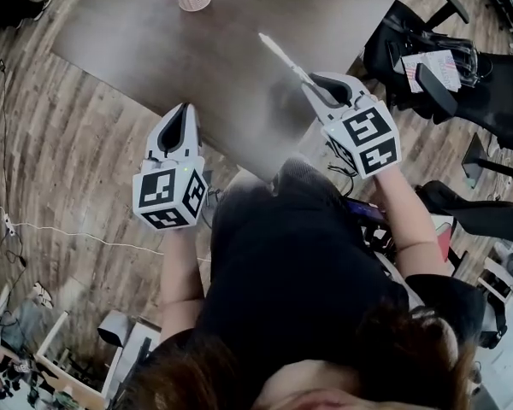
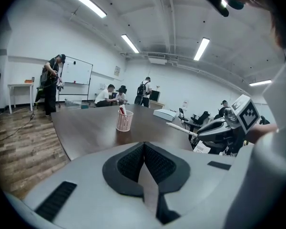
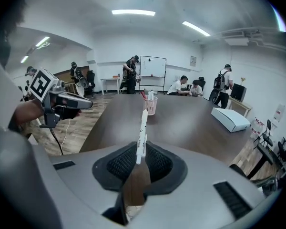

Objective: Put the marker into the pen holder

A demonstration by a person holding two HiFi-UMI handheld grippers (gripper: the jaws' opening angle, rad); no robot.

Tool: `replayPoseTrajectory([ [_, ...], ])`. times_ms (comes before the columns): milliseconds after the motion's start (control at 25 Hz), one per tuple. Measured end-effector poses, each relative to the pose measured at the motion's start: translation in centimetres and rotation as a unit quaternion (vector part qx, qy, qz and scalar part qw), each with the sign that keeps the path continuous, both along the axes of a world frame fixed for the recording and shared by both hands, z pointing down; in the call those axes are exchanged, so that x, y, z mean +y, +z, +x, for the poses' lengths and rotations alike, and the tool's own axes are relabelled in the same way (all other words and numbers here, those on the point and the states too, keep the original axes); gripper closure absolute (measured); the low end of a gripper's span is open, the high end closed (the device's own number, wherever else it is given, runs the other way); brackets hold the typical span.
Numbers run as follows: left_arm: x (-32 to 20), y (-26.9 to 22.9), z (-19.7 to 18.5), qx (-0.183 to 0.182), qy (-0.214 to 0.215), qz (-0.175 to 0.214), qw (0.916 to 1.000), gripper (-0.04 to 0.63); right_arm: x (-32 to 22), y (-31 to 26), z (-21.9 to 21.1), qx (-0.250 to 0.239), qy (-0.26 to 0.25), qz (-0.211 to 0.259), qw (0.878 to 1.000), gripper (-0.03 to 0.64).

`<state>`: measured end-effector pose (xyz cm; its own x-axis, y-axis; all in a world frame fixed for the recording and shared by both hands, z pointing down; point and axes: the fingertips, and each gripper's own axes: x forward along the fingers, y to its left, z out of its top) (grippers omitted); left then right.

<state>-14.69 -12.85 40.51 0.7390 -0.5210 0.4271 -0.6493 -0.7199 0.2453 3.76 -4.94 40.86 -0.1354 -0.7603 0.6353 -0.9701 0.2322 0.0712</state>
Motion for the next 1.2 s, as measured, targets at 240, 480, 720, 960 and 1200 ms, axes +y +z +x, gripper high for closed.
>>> replayPoseTrajectory([
  [240,-1.7,-1.6,-1.4,0.006,-0.020,0.017,0.9996,0.568,-3.3,-3.0,-2.1,0.023,-0.061,0.011,0.998,0.545],
  [480,-4.1,-2.6,-1.1,-0.003,-0.068,0.026,0.9973,0.568,-8.7,-5.3,-1.4,0.009,-0.131,0.023,0.991,0.545],
  [720,-6.5,-3.4,0.8,-0.015,-0.118,0.030,0.9924,0.568,-13.8,-6.0,1.0,0.020,-0.206,0.012,0.978,0.545],
  [960,-8.0,-3.9,3.3,-0.030,-0.169,0.035,0.9846,0.568,-18.6,-5.8,3.2,0.028,-0.278,0.005,0.960,0.545],
  [1200,-9.5,-4.5,4.0,-0.035,-0.197,0.039,0.9790,0.568,-21.0,-5.1,2.4,0.036,-0.333,-0.009,0.942,0.545],
])
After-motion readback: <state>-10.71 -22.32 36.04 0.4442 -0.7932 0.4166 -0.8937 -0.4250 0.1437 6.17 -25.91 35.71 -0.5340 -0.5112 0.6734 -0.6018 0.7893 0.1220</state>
